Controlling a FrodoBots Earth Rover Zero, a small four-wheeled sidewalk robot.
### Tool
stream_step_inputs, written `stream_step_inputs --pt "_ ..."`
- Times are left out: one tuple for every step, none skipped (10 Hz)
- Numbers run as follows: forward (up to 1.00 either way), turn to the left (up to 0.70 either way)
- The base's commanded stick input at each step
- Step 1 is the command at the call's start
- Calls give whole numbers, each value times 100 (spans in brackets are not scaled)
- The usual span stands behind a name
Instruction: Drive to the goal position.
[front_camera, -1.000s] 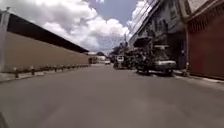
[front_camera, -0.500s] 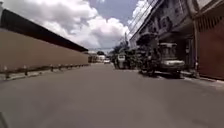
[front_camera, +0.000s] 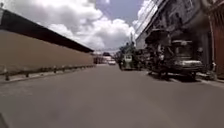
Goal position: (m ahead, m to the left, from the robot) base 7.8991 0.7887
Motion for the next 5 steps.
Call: stream_step_inputs --pt "100 0" --pt "100 0" --pt "100 0" --pt "100 0" --pt "100 0"
